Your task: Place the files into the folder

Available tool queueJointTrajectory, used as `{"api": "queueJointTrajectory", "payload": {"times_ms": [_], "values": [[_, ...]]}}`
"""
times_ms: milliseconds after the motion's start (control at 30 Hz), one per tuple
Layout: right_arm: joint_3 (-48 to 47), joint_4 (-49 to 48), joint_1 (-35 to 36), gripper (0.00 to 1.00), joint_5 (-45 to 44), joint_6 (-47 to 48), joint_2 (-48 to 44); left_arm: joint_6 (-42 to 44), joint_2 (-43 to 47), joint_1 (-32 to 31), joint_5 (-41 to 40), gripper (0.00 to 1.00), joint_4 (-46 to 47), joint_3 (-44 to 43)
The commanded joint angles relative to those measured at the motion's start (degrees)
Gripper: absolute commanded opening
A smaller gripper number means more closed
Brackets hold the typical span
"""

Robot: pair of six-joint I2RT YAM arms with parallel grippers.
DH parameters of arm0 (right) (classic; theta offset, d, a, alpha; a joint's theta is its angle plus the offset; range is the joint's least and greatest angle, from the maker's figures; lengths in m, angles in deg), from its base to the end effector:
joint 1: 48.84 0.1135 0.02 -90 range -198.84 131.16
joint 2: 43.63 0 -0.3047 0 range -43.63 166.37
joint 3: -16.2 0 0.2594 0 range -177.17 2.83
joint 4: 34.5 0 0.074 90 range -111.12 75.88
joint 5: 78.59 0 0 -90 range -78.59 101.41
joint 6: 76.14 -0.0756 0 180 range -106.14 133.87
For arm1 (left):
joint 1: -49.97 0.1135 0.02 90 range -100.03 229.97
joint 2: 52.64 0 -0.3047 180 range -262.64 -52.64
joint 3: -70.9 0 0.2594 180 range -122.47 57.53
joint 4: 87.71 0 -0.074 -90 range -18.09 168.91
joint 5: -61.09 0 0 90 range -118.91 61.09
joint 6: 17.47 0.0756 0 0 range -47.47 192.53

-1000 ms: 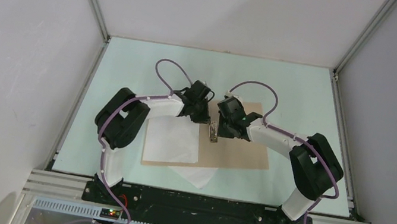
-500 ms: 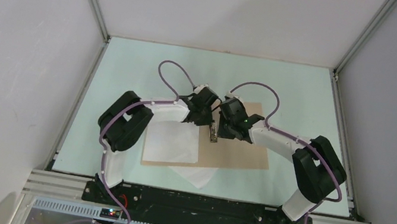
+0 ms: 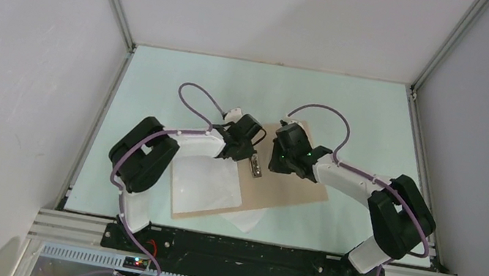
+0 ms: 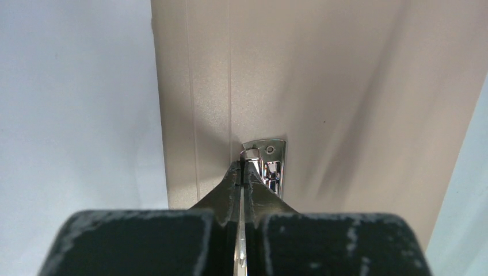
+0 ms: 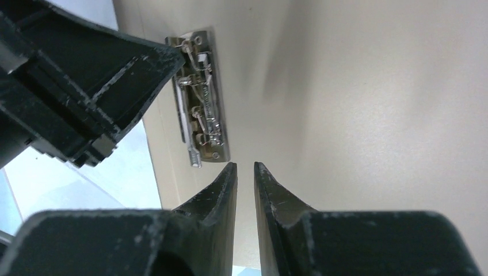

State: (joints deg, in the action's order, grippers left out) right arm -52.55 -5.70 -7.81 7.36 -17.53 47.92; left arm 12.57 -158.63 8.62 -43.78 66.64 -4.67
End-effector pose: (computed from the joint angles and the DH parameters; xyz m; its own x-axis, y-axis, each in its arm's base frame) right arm 0.2752 0.2324 0.2005 -0.8285 -0.0322 -0.5591 -0.2228 0.9349 0.2763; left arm 0.3204 -0.2561 0.1530 -0.7715 -0.4356 -0.4638 -0.2734 0.8851 -0.3766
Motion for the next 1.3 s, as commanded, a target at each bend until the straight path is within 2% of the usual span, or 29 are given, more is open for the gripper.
{"api": "queueJointTrajectory", "payload": {"times_ms": [0, 300, 600, 833, 1267], "values": [[0.10, -4.01, 2.51, 0.21, 1.10, 0.98, -1.81, -2.66, 1.05, 0.46, -1.30, 0.00, -5.35, 0.44], [-0.63, -6.40, 7.77, 0.22, -0.55, 1.64, 2.05, -2.85, -2.04, 3.57, 11.51, 0.00, -6.17, 0.87], [-0.64, -7.24, 11.32, 0.18, -6.79, 1.24, 5.45, -2.73, -3.20, 4.60, 13.64, 0.00, -8.17, 0.85], [-0.67, -6.95, 12.48, 0.17, -14.20, 1.24, 4.49, -1.98, -3.90, 4.71, 14.01, 0.00, -9.58, 0.31], [-2.07, -8.81, 14.39, 0.22, -13.56, 2.64, 6.79, -1.08, -3.83, 4.74, 14.43, 0.00, -10.09, 0.92]]}}
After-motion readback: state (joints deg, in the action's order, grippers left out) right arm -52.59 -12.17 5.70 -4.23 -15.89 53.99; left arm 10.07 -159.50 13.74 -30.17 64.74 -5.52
